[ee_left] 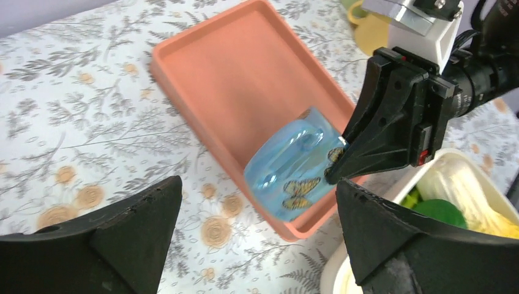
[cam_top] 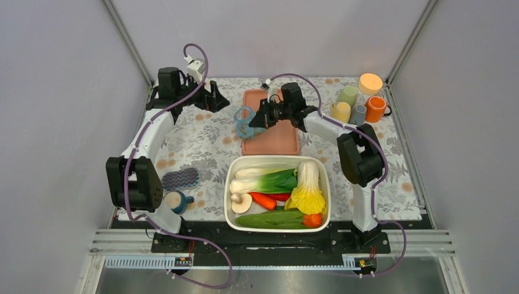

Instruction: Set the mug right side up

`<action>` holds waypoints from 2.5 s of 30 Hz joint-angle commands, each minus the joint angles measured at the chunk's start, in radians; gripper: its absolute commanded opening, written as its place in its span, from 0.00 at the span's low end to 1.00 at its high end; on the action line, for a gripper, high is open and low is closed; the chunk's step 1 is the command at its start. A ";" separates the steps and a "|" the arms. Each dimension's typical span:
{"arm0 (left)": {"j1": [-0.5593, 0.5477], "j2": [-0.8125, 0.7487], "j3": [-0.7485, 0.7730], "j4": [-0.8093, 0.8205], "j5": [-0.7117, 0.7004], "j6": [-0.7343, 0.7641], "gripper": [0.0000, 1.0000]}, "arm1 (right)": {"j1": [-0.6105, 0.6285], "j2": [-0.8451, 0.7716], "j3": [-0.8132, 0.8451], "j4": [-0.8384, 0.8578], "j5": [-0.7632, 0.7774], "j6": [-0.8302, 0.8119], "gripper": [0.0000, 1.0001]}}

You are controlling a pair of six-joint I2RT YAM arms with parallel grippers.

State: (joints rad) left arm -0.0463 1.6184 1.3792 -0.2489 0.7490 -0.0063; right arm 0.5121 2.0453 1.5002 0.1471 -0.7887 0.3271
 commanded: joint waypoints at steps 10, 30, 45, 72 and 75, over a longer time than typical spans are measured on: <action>0.005 -0.067 0.016 -0.247 -0.372 0.308 0.99 | -0.067 0.115 0.705 -0.780 0.626 -0.515 0.00; 0.006 -0.073 -0.129 -0.281 -0.440 0.382 0.99 | -0.119 0.508 1.120 -0.820 0.528 -0.620 0.00; 0.006 -0.061 -0.091 -0.448 -0.445 0.539 0.99 | -0.118 0.521 1.122 -0.758 0.567 -0.576 0.62; 0.041 -0.085 -0.040 -0.661 -0.505 0.723 0.98 | -0.115 0.401 0.990 -0.750 0.719 -0.596 0.64; 0.046 -0.084 -0.024 -0.788 -0.586 0.858 0.94 | -0.113 0.334 0.966 -0.751 0.644 -0.577 0.78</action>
State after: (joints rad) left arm -0.0124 1.5593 1.2987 -0.8711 0.2596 0.6670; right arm 0.4030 2.5355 2.4828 -0.5953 -0.0559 -0.2779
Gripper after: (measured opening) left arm 0.963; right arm 0.715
